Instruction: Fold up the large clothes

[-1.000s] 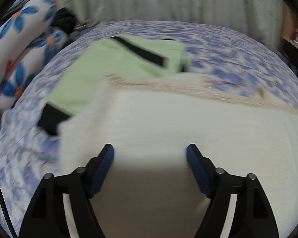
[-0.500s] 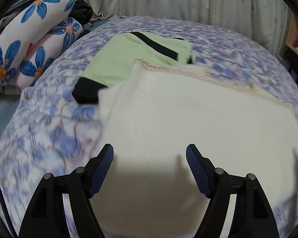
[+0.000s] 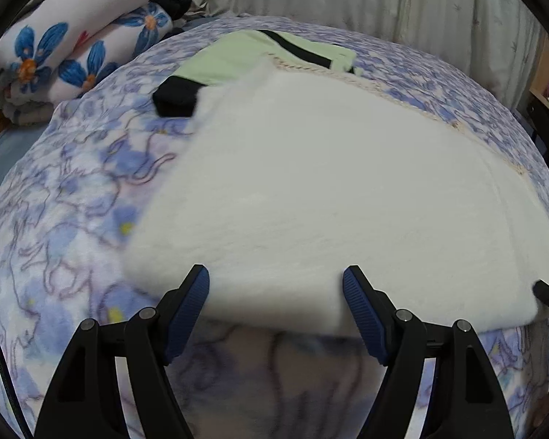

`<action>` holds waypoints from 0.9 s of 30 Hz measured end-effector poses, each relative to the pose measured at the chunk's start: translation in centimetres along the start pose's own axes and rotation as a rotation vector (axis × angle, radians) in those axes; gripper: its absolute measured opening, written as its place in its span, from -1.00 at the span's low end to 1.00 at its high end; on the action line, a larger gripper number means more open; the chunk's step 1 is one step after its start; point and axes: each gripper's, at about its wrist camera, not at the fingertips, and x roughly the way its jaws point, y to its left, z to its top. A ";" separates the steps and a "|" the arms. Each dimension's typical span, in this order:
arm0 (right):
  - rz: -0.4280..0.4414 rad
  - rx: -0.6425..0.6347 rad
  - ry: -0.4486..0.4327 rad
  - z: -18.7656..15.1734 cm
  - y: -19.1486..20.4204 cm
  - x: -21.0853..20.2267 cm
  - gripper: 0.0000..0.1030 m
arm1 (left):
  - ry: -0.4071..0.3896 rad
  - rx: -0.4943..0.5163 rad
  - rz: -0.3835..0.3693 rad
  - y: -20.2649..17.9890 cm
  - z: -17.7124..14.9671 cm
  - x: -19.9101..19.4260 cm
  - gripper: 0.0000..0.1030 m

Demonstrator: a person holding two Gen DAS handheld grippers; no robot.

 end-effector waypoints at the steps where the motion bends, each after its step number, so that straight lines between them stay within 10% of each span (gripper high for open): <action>1: -0.015 0.014 -0.006 0.0 -0.9 -0.4 -0.83 | 0.005 -0.018 -0.003 0.6 -0.1 0.0 0.44; 10: -0.086 0.161 -0.045 -1.0 -5.6 -2.6 -0.83 | 0.014 -0.100 -0.016 2.9 -0.5 0.1 0.44; 27: -0.053 0.113 -0.114 -2.1 -0.1 -7.8 -0.41 | 0.043 -0.125 -0.056 3.0 -1.7 -4.2 0.45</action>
